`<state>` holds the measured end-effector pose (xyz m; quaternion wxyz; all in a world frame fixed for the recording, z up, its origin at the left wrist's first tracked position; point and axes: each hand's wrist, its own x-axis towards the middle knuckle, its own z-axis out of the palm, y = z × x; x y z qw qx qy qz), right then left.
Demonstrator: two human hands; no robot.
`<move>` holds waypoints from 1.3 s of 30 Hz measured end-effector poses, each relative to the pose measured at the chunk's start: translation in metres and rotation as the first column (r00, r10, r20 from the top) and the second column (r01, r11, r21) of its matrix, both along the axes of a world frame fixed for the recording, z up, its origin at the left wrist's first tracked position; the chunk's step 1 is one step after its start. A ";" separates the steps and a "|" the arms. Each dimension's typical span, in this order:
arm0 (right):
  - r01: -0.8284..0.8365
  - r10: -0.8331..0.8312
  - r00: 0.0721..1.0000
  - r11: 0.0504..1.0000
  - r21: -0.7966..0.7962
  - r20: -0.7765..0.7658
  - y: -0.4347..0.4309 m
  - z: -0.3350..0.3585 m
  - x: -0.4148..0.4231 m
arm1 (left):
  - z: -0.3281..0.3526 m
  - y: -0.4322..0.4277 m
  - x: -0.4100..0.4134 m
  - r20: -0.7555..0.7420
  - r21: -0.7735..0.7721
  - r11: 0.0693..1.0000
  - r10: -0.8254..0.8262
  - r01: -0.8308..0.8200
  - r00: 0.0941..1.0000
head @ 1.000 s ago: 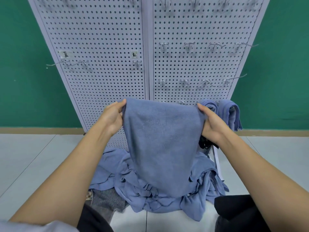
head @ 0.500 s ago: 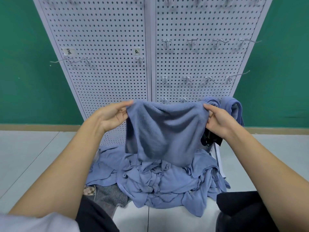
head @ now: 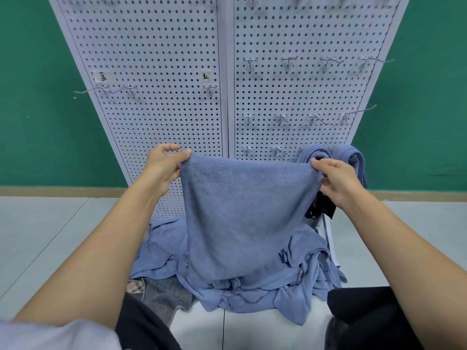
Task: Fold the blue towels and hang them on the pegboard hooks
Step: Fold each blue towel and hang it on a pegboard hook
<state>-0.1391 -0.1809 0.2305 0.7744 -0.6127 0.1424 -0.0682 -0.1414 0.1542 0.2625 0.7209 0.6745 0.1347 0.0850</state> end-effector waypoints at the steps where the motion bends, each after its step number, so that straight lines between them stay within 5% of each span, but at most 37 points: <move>1: 0.004 -0.004 1.000 0.999 -0.035 0.002 0.000 0.000 -0.001 | 0.000 0.002 0.000 -0.001 0.029 1.000 0.006 -0.006 1.000; 7: -0.084 0.089 0.996 0.973 -0.217 0.010 0.005 0.005 -0.004 | 0.002 0.007 -0.004 -0.002 0.081 0.982 -0.170 0.169 0.985; 12: -0.189 0.221 0.975 0.885 -0.426 0.026 0.006 0.004 -0.007 | 0.000 0.010 -0.006 -0.093 0.311 0.895 -0.306 0.319 0.948; 19: -0.075 0.225 0.974 0.394 -0.916 0.017 0.007 0.003 -0.007 | -0.007 0.009 -0.008 -0.082 0.681 0.704 -0.203 0.204 0.976; 21: -0.018 0.209 0.976 0.346 -0.938 0.059 0.007 0.004 -0.006 | -0.008 0.011 -0.009 -0.040 0.710 0.686 -0.186 0.159 0.982; 23: 0.016 0.182 0.979 0.377 -0.926 0.091 0.004 0.005 -0.005 | -0.008 0.015 -0.009 -0.015 0.676 0.726 -0.162 0.129 0.987; 30: -0.073 0.143 0.980 0.904 -0.421 0.136 0.003 0.010 -0.007 | -0.003 0.027 -0.007 0.007 0.201 0.968 -0.155 0.150 0.988; 35: -0.128 0.127 0.991 0.991 0.024 0.038 0.012 0.017 -0.003 | 0.000 0.018 -0.005 -0.101 -0.252 0.957 -0.176 0.146 0.979; 39: -0.118 0.117 0.993 0.992 -0.048 -0.023 0.031 0.018 -0.002 | -0.001 -0.007 -0.003 -0.160 -0.363 0.923 -0.196 0.127 0.967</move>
